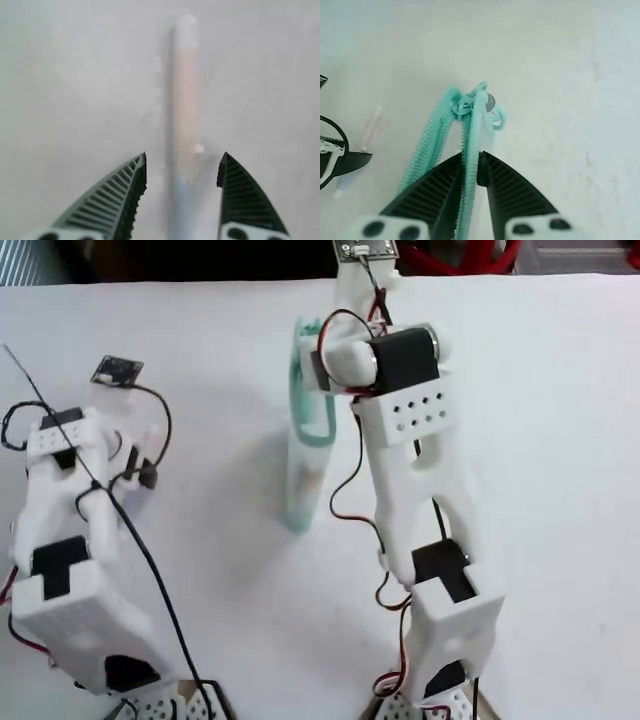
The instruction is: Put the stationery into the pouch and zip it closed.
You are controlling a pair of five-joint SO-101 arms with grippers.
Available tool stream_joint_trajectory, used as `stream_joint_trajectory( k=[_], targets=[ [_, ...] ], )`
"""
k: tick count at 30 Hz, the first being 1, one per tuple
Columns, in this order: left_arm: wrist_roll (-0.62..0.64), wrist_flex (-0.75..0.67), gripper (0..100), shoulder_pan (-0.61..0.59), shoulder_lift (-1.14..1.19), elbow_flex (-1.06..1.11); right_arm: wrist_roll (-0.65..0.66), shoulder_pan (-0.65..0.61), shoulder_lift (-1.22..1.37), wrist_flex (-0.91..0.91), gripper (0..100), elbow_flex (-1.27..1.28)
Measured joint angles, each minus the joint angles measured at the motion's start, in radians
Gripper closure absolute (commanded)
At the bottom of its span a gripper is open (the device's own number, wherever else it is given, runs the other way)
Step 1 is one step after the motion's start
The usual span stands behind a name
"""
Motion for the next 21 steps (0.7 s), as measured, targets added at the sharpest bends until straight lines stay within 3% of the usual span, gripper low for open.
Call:
stream_joint_trajectory(
  k=[7,15,21],
  targets=[
    [0.040,0.028,82,0.029,0.167,-0.167,0.000,0.000,0.000,0.000,98.1,0.000],
    [0.040,0.292,98,0.054,0.381,-0.488,0.000,-0.002,0.000,0.000,98.1,0.000],
    [0.040,0.459,98,0.055,0.505,-0.715,0.000,-0.002,0.000,0.000,98.1,0.000]
  ],
)
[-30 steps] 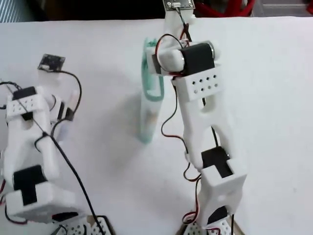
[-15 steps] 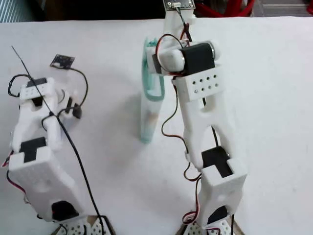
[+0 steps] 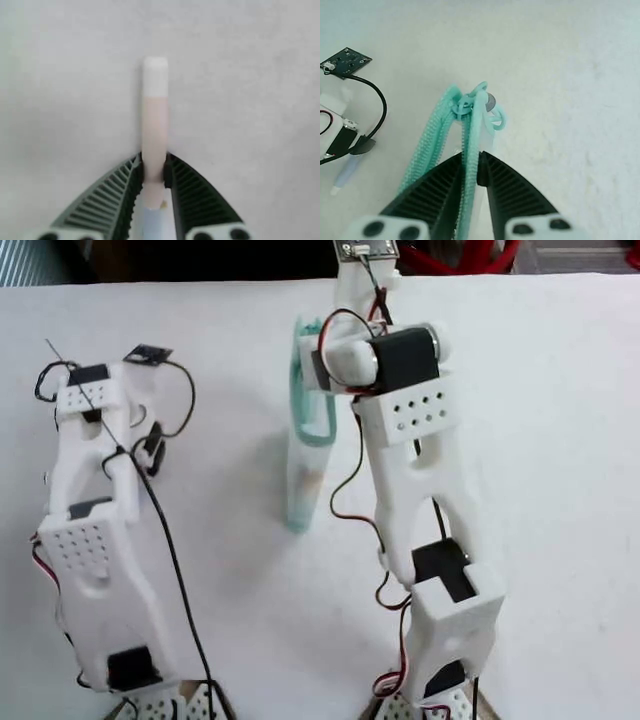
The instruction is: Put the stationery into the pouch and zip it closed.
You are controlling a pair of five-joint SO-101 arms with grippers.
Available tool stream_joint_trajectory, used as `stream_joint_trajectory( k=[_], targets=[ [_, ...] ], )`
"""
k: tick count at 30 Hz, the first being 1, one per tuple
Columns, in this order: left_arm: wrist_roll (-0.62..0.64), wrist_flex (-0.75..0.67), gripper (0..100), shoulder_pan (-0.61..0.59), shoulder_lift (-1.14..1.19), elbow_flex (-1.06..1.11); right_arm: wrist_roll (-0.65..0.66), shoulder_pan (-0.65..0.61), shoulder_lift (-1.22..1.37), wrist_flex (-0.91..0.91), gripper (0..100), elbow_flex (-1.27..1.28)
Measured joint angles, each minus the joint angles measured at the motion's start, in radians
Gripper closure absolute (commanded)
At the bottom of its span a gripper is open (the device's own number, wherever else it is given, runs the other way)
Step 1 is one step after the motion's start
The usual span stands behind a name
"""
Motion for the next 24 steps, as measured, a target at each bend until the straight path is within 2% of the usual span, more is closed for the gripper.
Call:
stream_joint_trajectory(
  k=[7,14,19,24],
  targets=[
    [0.006,0.183,98,-0.012,-0.015,-0.181,0.000,0.000,0.000,0.000,98.1,0.000],
    [0.006,0.292,98,-0.011,-0.331,-0.209,0.000,0.000,0.000,0.000,98.1,0.000],
    [0.008,0.301,98,0.005,-0.666,-0.014,0.000,0.002,0.000,0.000,98.1,0.000],
    [0.017,0.239,98,0.112,-1.103,0.292,0.000,0.002,0.000,0.000,98.1,0.000]
  ],
)
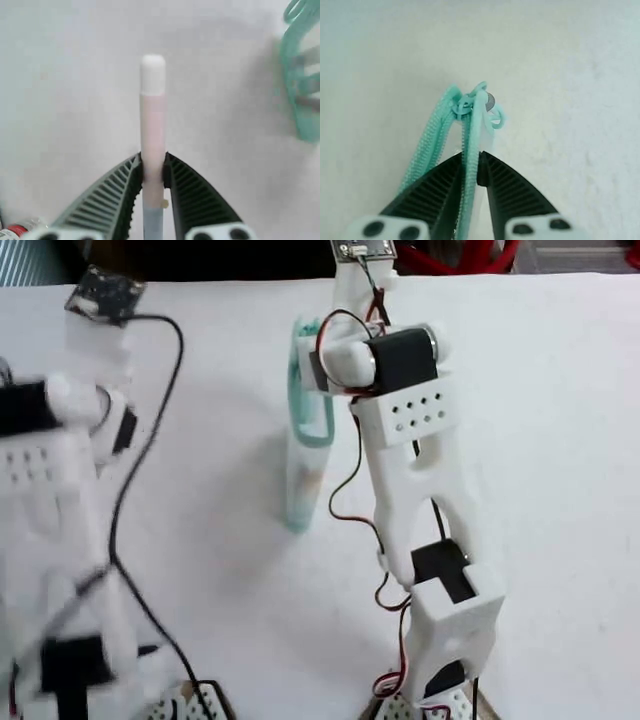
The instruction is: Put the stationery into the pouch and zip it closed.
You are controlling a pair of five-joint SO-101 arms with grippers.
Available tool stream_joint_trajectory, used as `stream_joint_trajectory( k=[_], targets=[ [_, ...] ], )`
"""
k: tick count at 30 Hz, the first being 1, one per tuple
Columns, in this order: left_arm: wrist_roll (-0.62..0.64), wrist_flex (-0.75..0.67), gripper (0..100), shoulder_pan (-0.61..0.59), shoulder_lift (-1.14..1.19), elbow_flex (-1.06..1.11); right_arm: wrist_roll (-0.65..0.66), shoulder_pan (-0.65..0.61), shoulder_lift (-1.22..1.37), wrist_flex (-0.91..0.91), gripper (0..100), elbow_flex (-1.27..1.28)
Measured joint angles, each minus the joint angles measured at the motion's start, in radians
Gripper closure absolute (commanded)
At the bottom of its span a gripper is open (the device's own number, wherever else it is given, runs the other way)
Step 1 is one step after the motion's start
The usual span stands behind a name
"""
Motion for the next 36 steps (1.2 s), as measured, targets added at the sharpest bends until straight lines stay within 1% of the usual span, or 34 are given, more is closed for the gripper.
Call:
stream_joint_trajectory(
  k=[4,7,9,12,16,19,23,25,28,31,34,36],
  targets=[
    [0.063,-0.149,98,0.071,-0.388,0.236,0.000,-0.002,0.000,0.000,98.1,0.000],
    [0.140,-0.242,98,0.123,-0.582,0.374,0.000,0.000,0.000,0.000,98.1,0.000],
    [0.215,-0.288,98,0.150,-0.617,0.416,0.000,0.000,0.000,0.000,98.1,0.000],
    [0.361,-0.374,98,0.209,-0.623,0.436,0.000,-0.002,0.000,0.000,98.1,0.000],
    [0.522,-0.519,98,0.333,-0.686,0.454,0.000,0.000,0.000,0.000,98.1,0.000],
    [0.597,-0.652,98,0.453,-0.747,0.497,0.000,0.000,0.000,0.000,98.1,0.000],
    [0.631,-0.859,98,0.614,-0.845,0.608,0.000,0.000,-0.002,0.000,98.1,0.015],
    [0.631,-0.979,98,0.663,-0.870,0.687,0.000,0.000,-0.002,0.000,98.1,0.038],
    [0.631,-1.143,98,0.671,-0.881,0.822,0.000,-0.002,0.000,0.000,98.1,0.055],
    [0.634,-1.254,98,0.671,-0.922,0.961,0.000,-0.002,0.000,0.000,98.1,0.055],
    [0.634,-1.399,98,0.671,-0.990,1.082,0.000,-0.002,0.000,0.000,98.1,0.055],
    [0.601,-1.505,98,0.671,-1.030,1.142,0.000,-0.002,0.000,0.000,98.1,0.055]
  ],
)
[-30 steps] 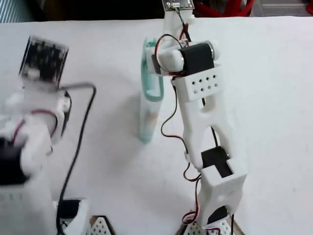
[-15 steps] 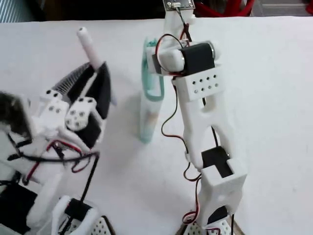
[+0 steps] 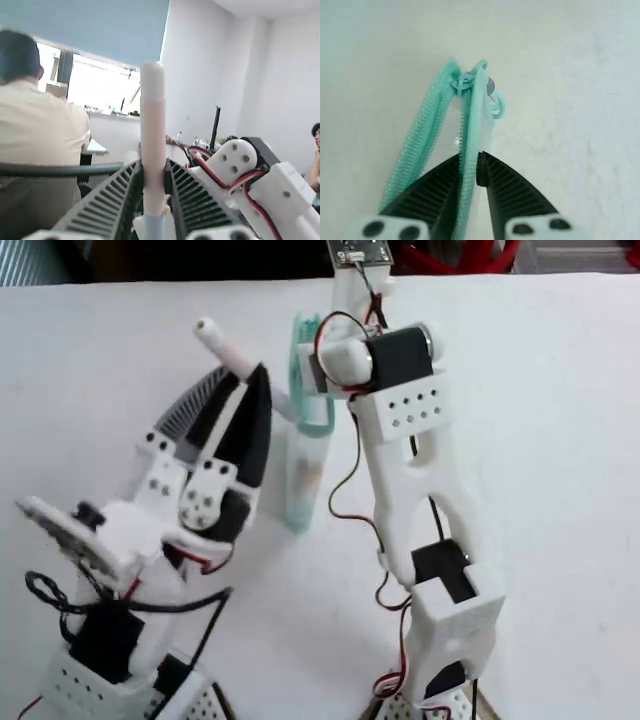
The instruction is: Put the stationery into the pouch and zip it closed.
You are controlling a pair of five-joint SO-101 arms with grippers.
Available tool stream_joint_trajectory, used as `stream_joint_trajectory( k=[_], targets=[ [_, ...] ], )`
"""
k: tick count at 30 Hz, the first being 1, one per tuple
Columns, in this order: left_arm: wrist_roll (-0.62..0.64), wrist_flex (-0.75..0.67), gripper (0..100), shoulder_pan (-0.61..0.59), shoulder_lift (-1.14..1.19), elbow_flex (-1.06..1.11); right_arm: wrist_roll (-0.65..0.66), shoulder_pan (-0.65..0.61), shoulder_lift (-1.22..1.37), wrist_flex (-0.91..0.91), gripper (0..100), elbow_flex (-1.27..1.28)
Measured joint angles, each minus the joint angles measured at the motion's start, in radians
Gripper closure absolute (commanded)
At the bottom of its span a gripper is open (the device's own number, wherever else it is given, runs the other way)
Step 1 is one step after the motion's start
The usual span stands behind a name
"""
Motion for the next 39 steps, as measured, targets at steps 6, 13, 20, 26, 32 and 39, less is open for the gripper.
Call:
stream_joint_trajectory(
  k=[6,13,20,26,32,39],
  targets=[
    [-0.049,-0.166,98,0.040,0.006,0.130,0.000,-0.021,0.000,0.000,98.1,0.000],
    [-0.014,-0.319,98,0.049,0.094,0.137,0.000,-0.015,-0.038,0.000,98.1,0.002],
    [-0.009,-0.319,98,0.049,0.101,0.137,0.000,-0.011,-0.046,-0.020,98.1,0.002],
    [-0.086,-0.270,98,0.051,0.101,0.175,0.003,-0.009,-0.055,-0.025,98.1,0.003],
    [-0.089,-0.235,85,0.028,0.101,0.183,0.003,0.002,-0.095,-0.025,98.1,0.003],
    [-0.044,-0.023,79,0.020,0.101,0.166,0.005,0.012,-0.103,-0.025,98.1,0.003]
  ],
)
